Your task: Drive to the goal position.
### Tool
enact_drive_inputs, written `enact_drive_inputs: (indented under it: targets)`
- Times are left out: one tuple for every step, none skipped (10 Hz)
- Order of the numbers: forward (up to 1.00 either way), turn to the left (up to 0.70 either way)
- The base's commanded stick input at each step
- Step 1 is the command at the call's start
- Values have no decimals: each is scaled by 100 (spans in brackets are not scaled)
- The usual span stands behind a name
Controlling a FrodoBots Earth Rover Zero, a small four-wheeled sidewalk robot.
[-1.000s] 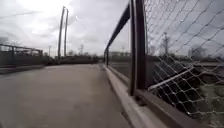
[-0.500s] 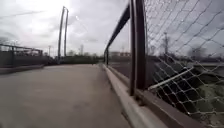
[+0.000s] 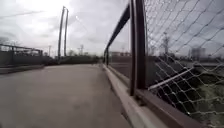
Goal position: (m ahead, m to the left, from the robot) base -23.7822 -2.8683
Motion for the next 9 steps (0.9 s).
enact_drive_inputs:
  targets:
    - [5, 0]
    - [4, 0]
    - [4, 0]
    - [5, 0]
    - [4, 0]
    - [5, 0]
    - [4, 0]
    - [4, 0]
    - [5, 0]
